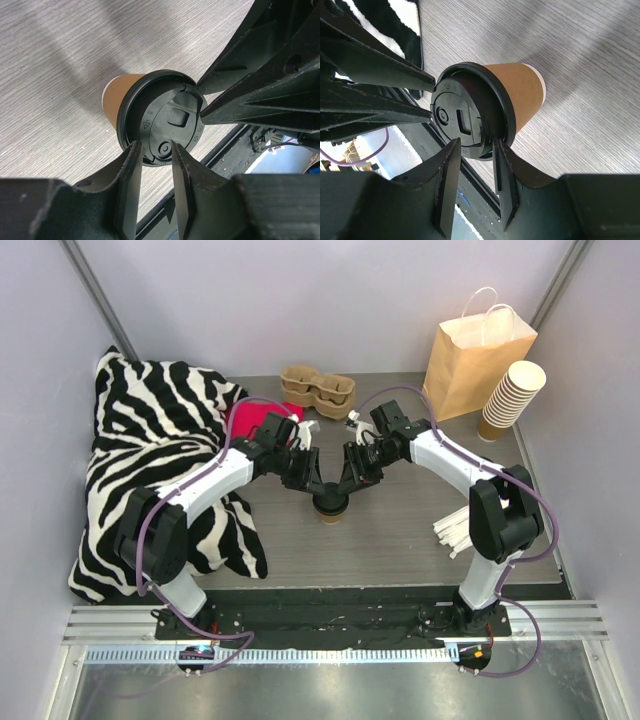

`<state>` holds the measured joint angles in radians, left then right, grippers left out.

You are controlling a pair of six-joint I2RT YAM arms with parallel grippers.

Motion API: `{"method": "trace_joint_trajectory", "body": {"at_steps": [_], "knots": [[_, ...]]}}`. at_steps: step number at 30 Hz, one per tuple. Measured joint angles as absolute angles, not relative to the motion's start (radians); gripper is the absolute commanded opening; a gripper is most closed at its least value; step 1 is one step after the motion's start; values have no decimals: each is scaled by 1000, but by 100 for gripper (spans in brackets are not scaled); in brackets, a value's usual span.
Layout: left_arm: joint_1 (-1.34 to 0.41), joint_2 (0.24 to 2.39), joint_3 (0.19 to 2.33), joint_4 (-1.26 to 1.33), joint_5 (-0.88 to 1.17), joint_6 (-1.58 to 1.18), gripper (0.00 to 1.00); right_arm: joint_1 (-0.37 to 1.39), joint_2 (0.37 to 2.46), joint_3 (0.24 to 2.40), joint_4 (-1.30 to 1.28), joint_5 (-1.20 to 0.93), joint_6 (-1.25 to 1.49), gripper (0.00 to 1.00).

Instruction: Pack the takeout coffee

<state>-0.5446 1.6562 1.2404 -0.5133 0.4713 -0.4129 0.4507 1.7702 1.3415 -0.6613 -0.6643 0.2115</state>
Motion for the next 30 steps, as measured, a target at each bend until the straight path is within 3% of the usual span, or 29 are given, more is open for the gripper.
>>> {"method": "trace_joint_trajectory", "body": {"at_steps": [30], "knots": [[-501,1696,1203,-443,562,-472,38,440,1789,1323,-635,-720,221,46]]}}
